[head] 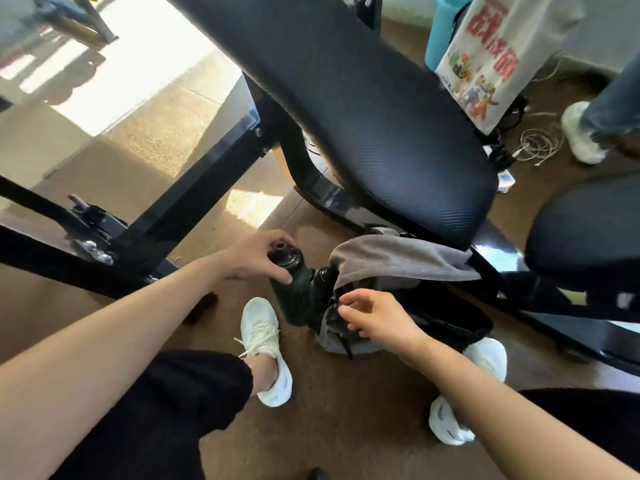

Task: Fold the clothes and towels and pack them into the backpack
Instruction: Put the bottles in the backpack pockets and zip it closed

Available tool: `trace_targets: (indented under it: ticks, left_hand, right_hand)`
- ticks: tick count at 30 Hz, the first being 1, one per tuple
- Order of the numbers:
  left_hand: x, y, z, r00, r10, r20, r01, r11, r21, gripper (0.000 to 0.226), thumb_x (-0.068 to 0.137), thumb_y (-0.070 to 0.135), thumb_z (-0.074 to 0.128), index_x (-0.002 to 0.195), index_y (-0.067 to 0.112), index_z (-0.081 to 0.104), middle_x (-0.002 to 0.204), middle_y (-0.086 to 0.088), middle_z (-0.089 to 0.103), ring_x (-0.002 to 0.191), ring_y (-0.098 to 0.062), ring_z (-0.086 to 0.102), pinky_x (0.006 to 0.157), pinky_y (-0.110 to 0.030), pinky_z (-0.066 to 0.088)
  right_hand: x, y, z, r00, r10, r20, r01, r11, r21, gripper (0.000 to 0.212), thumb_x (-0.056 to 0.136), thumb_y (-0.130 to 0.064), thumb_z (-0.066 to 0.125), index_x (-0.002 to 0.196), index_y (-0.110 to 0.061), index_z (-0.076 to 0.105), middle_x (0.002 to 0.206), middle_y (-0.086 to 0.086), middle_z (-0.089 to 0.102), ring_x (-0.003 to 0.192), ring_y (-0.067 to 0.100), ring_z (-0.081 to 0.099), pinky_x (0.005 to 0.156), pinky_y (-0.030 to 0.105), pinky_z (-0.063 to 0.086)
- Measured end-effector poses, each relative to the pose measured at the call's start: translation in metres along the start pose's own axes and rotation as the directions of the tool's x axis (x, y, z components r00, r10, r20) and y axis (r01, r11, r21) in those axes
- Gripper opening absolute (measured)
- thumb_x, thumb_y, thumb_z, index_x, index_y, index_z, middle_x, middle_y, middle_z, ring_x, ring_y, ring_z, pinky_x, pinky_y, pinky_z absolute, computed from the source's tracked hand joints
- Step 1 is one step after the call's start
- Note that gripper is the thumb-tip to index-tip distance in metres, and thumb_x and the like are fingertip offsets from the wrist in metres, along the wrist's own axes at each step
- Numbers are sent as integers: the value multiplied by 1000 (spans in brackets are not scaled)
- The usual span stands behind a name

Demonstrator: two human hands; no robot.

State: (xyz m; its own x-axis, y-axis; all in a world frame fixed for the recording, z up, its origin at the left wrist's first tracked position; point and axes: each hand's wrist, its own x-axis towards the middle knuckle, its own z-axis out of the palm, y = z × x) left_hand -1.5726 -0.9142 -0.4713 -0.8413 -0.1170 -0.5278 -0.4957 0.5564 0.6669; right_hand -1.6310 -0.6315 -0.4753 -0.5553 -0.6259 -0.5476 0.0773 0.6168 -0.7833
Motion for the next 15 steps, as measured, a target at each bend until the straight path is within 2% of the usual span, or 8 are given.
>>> trace_targets:
  ticks: [2,5,6,7,10,13,15]
  left_hand:
    - [-22,33,8,997,79,-6,-79,995,-66,64,59,52,82,117,38,59,118,8,64,112,-16,61,97,-35,53]
    - [-45,82,39,965,248,-80,-258,954,-155,62,60,54,83,115,32,64,112,5,69,107,-18,65,95,-35,54]
    - [-50,98,53,950,294,-104,-309,933,-185,60,61,52,85,114,31,65,110,4,69,107,-18,66,95,-36,54]
    - [-51,114,68,934,334,-125,-354,911,-212,59,62,50,86,114,30,66,109,5,70,106,-18,67,94,-37,54]
    - [-42,156,116,907,375,-194,-416,869,-266,58,64,47,88,113,26,68,106,7,73,104,-12,69,95,-34,55]
    - [-24,188,151,903,375,-208,-423,858,-290,59,65,54,83,117,32,64,108,8,72,104,-6,67,94,-25,53]
    - [-8,202,164,902,378,-207,-423,870,-254,55,74,54,77,121,31,61,112,9,67,103,-4,64,92,-21,51]
  right_hand:
    - [-18,-8,-10,994,-94,-55,91,995,-45,52,88,-37,76,135,-22,61,113,-6,69,98,10,68,88,33,59]
    - [-47,-13,-32,978,-198,-61,198,980,-10,88,73,-52,83,149,-30,44,134,-11,58,121,8,58,102,32,52]
    - [-56,-13,-40,969,-239,-62,240,971,4,93,70,-52,84,150,-30,42,136,-13,58,124,6,56,104,29,50]
    - [-64,-11,-48,955,-286,-77,288,957,21,92,69,-46,87,149,-30,43,135,-15,60,125,3,57,105,25,48]
    - [-85,1,-75,909,-360,-208,385,918,96,72,73,-21,92,136,-25,56,124,-12,69,117,1,63,99,18,48]
    - [-96,25,-112,887,-311,-341,359,929,88,56,73,-17,92,121,-25,65,112,-11,74,106,3,69,93,22,52]
    - [-99,46,-139,885,-201,-420,276,953,127,50,71,-19,93,115,-25,69,106,-10,76,102,5,71,95,31,54]
